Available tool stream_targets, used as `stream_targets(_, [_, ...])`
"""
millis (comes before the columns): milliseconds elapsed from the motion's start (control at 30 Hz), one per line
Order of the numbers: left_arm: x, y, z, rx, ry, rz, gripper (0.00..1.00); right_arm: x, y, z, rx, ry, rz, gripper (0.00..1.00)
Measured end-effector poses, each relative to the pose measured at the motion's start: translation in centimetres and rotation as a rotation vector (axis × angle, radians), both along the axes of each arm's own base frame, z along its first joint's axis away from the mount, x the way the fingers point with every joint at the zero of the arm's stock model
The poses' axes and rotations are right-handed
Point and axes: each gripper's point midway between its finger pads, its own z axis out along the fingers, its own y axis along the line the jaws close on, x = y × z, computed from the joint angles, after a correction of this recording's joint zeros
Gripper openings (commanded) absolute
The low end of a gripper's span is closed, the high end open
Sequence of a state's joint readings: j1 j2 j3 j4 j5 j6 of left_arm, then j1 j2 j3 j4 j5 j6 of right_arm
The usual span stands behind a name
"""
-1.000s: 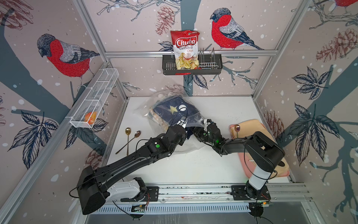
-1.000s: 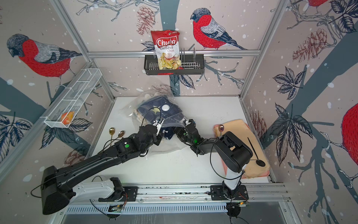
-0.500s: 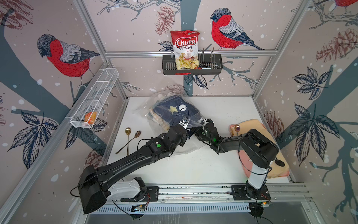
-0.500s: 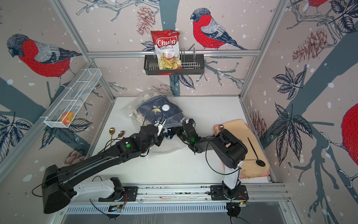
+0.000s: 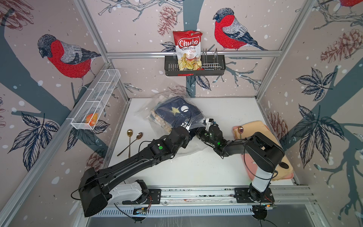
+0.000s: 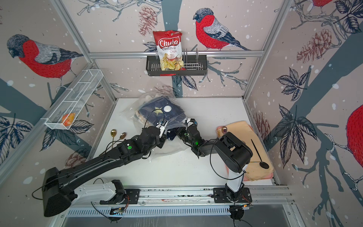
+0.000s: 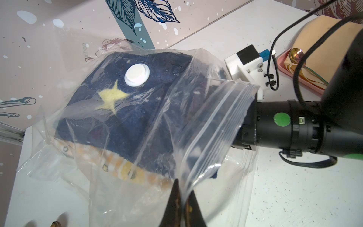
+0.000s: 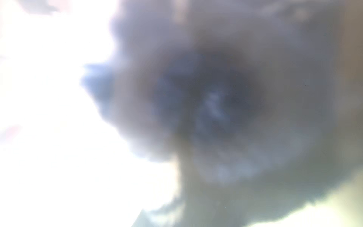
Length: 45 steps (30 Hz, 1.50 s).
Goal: Take the blanket out of the vacuum bag
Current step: Take out the blanket from the vacuum bag.
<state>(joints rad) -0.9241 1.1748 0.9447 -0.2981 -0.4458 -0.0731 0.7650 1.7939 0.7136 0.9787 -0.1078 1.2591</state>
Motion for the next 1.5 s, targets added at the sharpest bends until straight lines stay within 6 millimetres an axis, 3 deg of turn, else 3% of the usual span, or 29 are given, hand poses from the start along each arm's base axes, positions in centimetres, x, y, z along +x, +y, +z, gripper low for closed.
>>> stream_targets(133, [0.0,0.1,0.1,-0.002,-0.003,0.001,0.06,-0.2,0.6,1.6,0.026,-0.023,0.024,0.16])
stream_targets(333, [0.0,0.2,0.2,-0.002,-0.006,0.003,0.06,-0.4,0.8,1.6,0.029,-0.021,0.042,0.00])
stream_targets(900, [0.1,1.1,0.8,-0.001,-0.036,0.040,0.00,-4.4,0.4,5.1,0.085,-0.061,0.114,0.00])
stream_targets(1067, [0.4,1.5,0.9,0.002,-0.048,0.068,0.00,-6.6,0.0,6.7,0.103,-0.085,0.144,0.00])
stream_targets(1300, [0.7,2.0,1.1,-0.007,-0.052,0.092,0.00,-10.5,-1.4,7.4,0.084,-0.087,0.178,0.00])
stream_targets(1400, [0.8,2.3,1.3,-0.017,-0.060,0.111,0.00,-11.9,-2.3,8.8,0.075,-0.121,0.177,0.00])
stream_targets(1500, [1.0,2.5,1.5,-0.025,-0.070,0.129,0.00,-13.0,-3.5,11.8,0.078,-0.187,0.163,0.00])
